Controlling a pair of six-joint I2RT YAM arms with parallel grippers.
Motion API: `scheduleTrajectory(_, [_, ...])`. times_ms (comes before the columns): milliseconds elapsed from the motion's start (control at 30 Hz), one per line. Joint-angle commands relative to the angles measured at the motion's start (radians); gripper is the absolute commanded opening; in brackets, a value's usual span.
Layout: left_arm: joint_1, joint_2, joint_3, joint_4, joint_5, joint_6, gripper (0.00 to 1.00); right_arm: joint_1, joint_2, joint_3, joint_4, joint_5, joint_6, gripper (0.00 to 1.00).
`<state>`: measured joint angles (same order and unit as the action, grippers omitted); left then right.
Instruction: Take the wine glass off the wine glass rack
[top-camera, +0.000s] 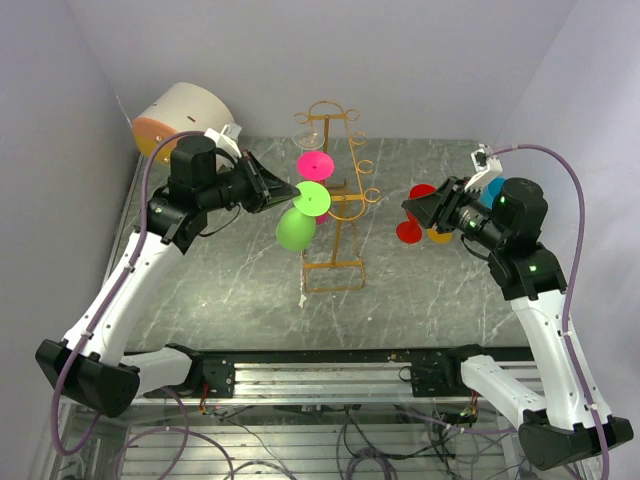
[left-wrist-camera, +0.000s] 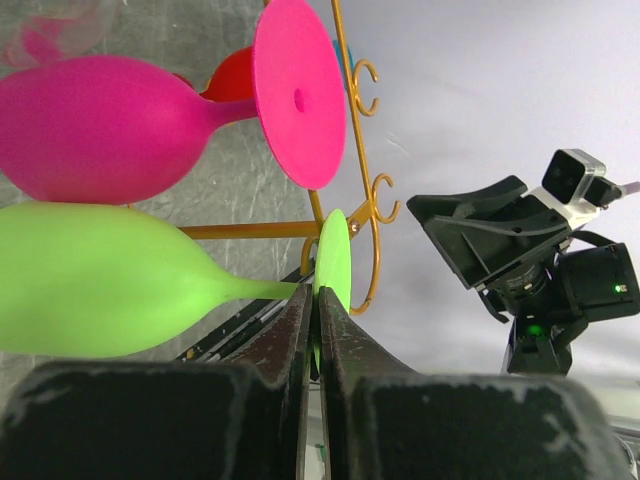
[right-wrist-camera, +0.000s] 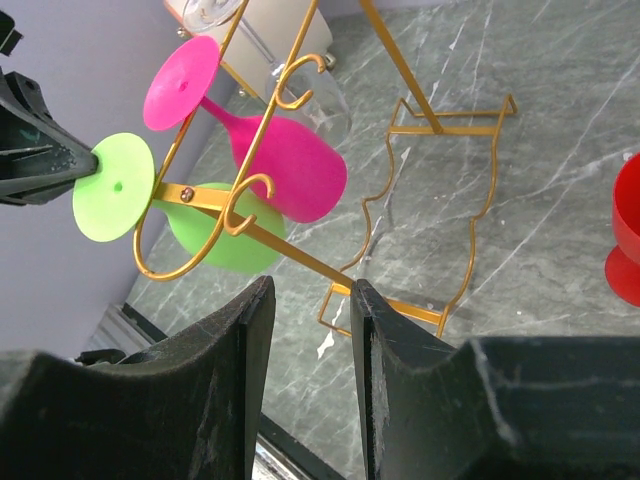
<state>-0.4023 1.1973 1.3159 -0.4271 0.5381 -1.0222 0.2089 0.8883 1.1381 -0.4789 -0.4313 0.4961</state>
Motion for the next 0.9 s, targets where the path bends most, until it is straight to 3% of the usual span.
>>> scheduleTrajectory(0, [-0.007, -0.029, 0.025, -0.016, -0.031, 0.026, 0.13, 0.002, -0.02, -0.003, 0.02, -0.01, 0.006, 0.36])
scheduleTrajectory(367, [-0.006, -0.091, -0.108, 0.186, -0.087, -0.107, 0.12, 0.002, -0.031, -0.004, 0.015, -0.008, 0.005, 0.36])
scheduleTrajectory(867, [-0.006, -0.285, -0.107, 0.035, -0.272, -0.04, 0.11, 0.002, -0.035, 0.015, 0.02, -0.064, 0.006, 0.36])
